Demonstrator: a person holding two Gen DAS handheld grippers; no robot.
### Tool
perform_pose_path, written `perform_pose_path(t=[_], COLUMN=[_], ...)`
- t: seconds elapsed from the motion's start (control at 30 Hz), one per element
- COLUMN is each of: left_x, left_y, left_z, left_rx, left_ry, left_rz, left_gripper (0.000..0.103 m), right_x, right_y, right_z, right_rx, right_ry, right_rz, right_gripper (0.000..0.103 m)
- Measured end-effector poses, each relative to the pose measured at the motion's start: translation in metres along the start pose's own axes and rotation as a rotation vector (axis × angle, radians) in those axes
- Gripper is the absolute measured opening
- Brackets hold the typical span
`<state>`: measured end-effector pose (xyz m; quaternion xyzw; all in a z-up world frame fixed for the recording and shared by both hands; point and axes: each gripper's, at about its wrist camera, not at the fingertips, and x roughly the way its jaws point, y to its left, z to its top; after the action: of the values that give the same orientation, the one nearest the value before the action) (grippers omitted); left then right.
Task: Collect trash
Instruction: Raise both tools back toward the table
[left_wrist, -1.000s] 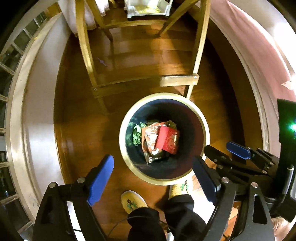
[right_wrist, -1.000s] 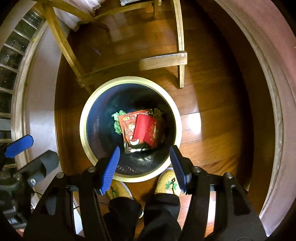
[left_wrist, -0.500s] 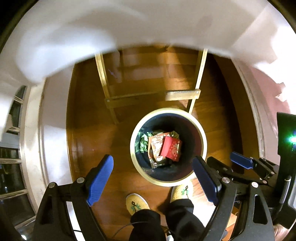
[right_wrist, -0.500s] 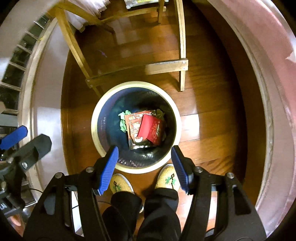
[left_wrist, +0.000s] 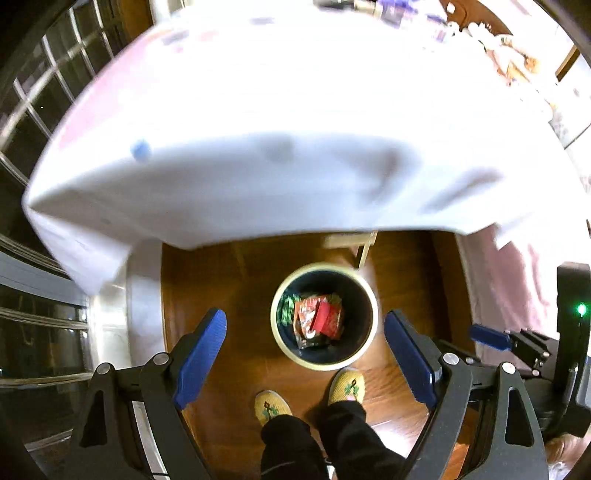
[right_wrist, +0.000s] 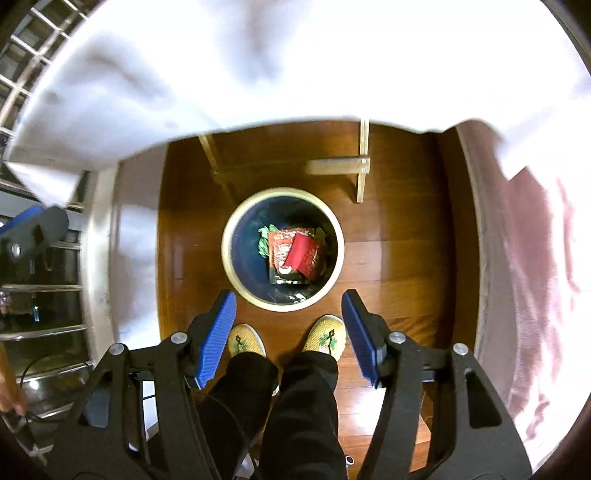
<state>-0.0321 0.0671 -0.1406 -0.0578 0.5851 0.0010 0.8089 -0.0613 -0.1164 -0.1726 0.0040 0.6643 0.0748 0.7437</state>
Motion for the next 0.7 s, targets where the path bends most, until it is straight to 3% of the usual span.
perform_pose_path(t=[0.37, 0.53, 0.7], left_x=[-0.137, -0.178, -0.201], left_y=[-0.021, -0.039, -0.055], left_z=[0.058, 0.081, 0.103], left_rx=[-0.032, -0.011, 0.018], left_ry=[-0.174, -0.232, -0.263], left_rz=[0.011, 0.034, 0.053], left_gripper=[0.088, 0.088, 0.088], right_x=[-0.117, -0.164, -0.2], right_y=[0.017, 0.015, 0.01], right_z=[0.028, 0.052, 0.088], right_rx=[-0.125, -0.157, -0.147], right_ry=[-0.133, -0.253, -0.307], right_rz=[0.045, 0.038, 0.085], right_gripper=[0.057, 0.057, 0.057])
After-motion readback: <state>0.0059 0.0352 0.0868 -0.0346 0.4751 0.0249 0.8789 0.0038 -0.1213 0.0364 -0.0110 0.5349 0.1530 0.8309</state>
